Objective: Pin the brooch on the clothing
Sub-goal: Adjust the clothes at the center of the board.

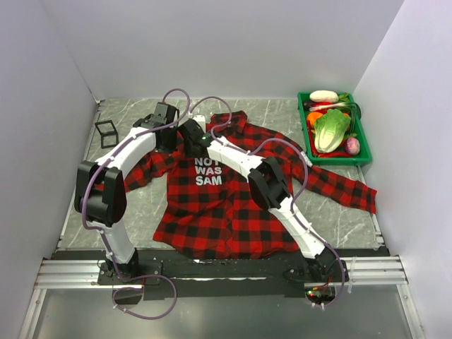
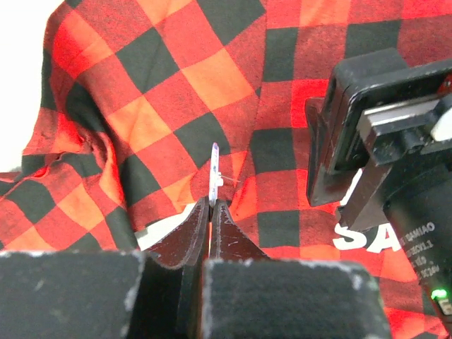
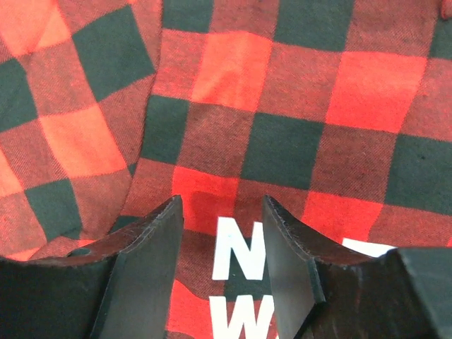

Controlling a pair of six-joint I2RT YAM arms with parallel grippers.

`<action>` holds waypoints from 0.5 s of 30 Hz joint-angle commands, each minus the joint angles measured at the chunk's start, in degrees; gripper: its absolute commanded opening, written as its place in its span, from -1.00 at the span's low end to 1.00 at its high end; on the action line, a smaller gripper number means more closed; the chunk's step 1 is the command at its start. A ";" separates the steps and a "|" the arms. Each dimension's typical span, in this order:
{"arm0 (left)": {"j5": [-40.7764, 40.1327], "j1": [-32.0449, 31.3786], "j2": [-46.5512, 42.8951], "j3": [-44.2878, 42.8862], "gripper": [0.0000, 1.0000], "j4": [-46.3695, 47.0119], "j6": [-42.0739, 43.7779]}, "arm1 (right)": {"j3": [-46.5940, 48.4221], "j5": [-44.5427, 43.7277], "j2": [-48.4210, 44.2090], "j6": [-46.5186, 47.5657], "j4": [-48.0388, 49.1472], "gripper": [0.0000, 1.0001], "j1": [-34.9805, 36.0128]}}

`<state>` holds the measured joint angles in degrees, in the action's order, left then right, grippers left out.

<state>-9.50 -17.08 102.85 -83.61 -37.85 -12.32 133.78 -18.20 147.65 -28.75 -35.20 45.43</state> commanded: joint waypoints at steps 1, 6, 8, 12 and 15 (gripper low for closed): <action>2.64 -1.29 -3.97 -0.85 -0.98 0.32 -0.69 | -1.31 3.23 -0.26 -3.67 -4.44 0.02 -1.83; 2.64 -1.64 -5.20 -0.59 -0.98 0.40 -0.60 | -6.42 3.43 -3.77 -3.42 -6.71 -0.03 -2.98; 2.82 -1.64 -5.55 -0.59 -0.98 0.67 -0.60 | -7.90 4.39 -5.09 -3.15 -6.81 0.00 -3.59; 3.08 -1.73 -5.47 -0.67 -0.98 0.49 -0.60 | -11.34 7.29 -6.41 -4.38 -8.39 0.02 -6.31; 3.34 -1.90 -5.90 -0.59 -0.98 0.49 -0.52 | -14.85 5.38 -8.08 -3.42 -8.39 0.01 -7.63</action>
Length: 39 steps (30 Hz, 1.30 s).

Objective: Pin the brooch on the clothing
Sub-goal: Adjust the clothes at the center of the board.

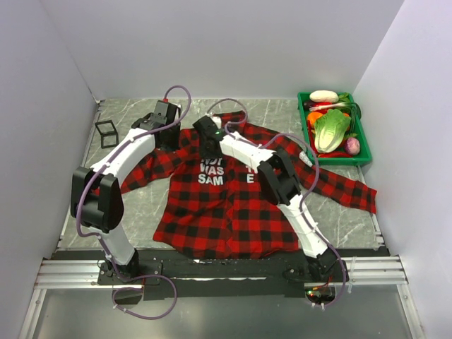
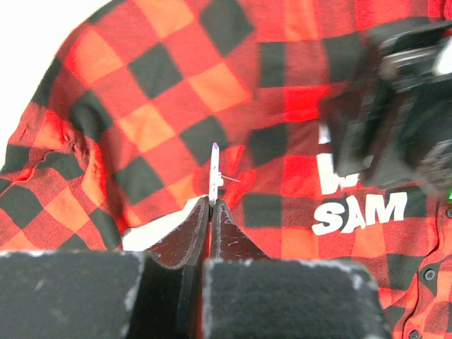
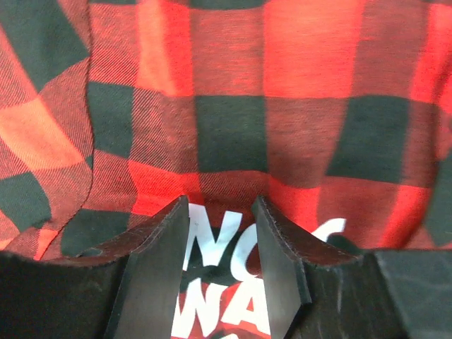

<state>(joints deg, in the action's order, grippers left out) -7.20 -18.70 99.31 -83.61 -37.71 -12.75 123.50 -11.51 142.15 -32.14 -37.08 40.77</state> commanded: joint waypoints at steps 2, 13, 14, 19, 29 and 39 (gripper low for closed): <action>1.22 -0.37 -2.45 -0.59 -0.98 0.54 -0.17 | -7.04 -1.41 -3.89 0.06 -5.99 0.01 -3.94; 1.23 -1.43 -2.72 -0.59 -0.98 0.45 -0.08 | -5.39 -2.63 -6.79 4.01 -5.02 0.16 -2.11; 1.23 -1.52 -2.72 -0.59 -0.98 0.36 0.01 | -5.03 -2.99 -7.23 4.19 -4.67 0.18 -1.67; 0.87 -1.87 -2.89 -0.59 -0.98 0.36 0.10 | -4.41 -3.69 -11.44 5.42 -2.74 0.19 -0.78; 0.79 -2.92 -2.36 -0.67 -0.98 0.27 -0.08 | -7.57 -10.46 -16.64 7.27 -3.52 0.18 -1.13; 0.43 -3.80 -1.75 -0.59 -0.98 0.27 -0.08 | -6.79 -9.32 -12.51 6.48 -3.43 0.13 -3.68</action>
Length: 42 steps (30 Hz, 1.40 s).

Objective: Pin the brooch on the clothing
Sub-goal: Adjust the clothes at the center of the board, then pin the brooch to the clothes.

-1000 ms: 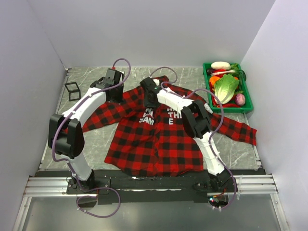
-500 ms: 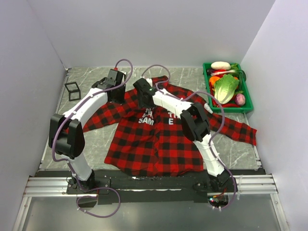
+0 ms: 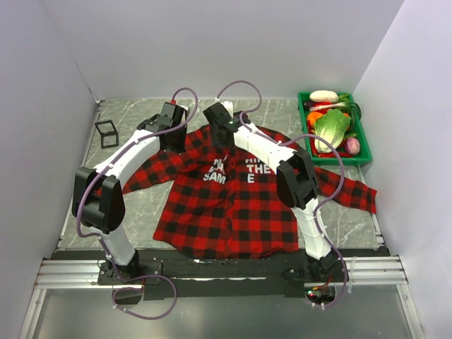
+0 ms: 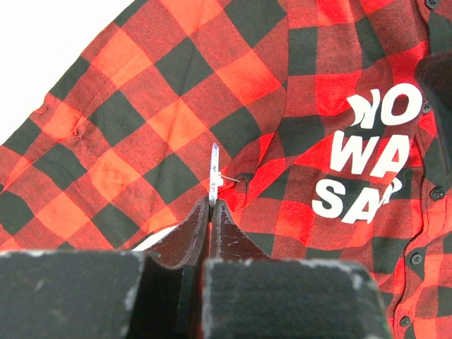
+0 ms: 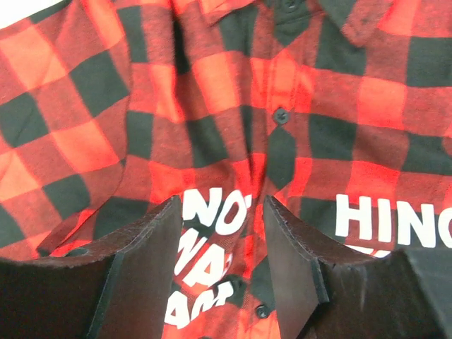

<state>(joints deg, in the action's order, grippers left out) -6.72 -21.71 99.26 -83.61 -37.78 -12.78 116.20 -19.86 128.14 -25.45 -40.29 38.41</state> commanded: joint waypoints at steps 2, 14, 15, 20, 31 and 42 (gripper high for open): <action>-0.13 -0.87 -1.53 -0.67 -0.98 0.25 -0.06 | 0.61 -0.28 2.20 -0.39 -0.23 0.09 -1.94; -0.22 -1.57 -0.74 -0.67 -0.98 0.25 -0.23 | -1.33 3.24 4.23 -1.44 1.44 -0.15 -2.20; -0.22 -1.66 -0.65 -0.67 -0.98 0.25 -0.32 | -1.85 3.25 4.31 -1.53 1.62 -0.17 -2.20; -0.13 -2.19 0.31 -0.85 -0.98 0.25 -0.41 | -3.26 4.83 4.49 -2.14 2.32 -0.28 -2.29; -0.48 -2.63 2.42 -1.11 -0.98 0.69 -1.02 | -4.32 5.88 5.10 -2.32 3.38 -0.46 -2.29; 1.36 -4.04 8.04 -9.98 -0.98 -0.63 -3.48 | -8.18 7.99 3.79 -1.88 7.41 -0.79 -3.34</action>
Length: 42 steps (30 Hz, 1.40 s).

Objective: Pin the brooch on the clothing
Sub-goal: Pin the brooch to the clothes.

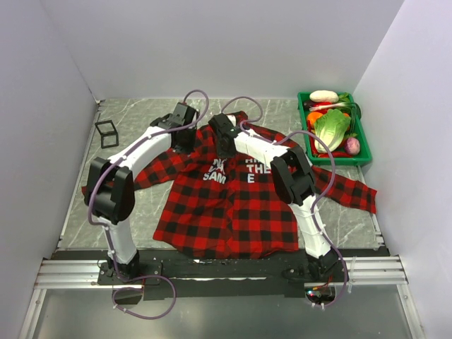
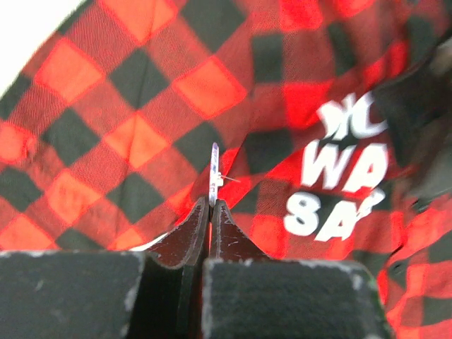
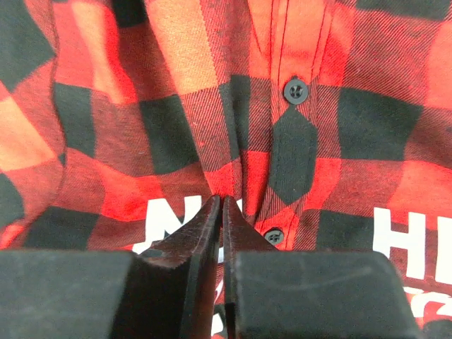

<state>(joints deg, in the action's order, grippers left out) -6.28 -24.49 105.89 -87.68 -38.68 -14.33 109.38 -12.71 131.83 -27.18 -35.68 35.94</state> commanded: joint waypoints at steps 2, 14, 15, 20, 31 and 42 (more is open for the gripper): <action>1.01 -1.79 3.09 -7.50 -0.98 -0.43 -2.28 | -1.98 2.25 0.09 0.28 3.86 -0.91 -1.05; -1.19 -3.72 10.56 -14.71 -0.98 -3.42 -3.42 | -3.38 4.45 -3.24 1.69 7.73 -1.00 -1.23; -1.36 -3.72 10.74 -14.89 -0.98 -3.42 -3.60 | -3.82 4.62 -3.68 1.60 7.99 -1.00 -1.23; 0.04 -3.72 12.15 -14.89 -0.98 -2.55 -3.95 | -6.02 4.80 -6.84 0.90 9.57 -1.00 -1.23; 2.24 -4.34 14.88 -14.72 -0.98 -1.76 -5.09 | -10.50 6.73 -11.51 -0.77 13.27 -1.00 -1.75; 4.70 -6.36 16.46 -15.95 -0.98 0.35 -6.15 | -16.13 12.36 -12.91 -2.35 19.33 -1.00 -3.16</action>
<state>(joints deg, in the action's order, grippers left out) -2.87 -29.80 121.51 -101.56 -40.07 -19.33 94.26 -2.07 121.99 -28.73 -19.55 33.47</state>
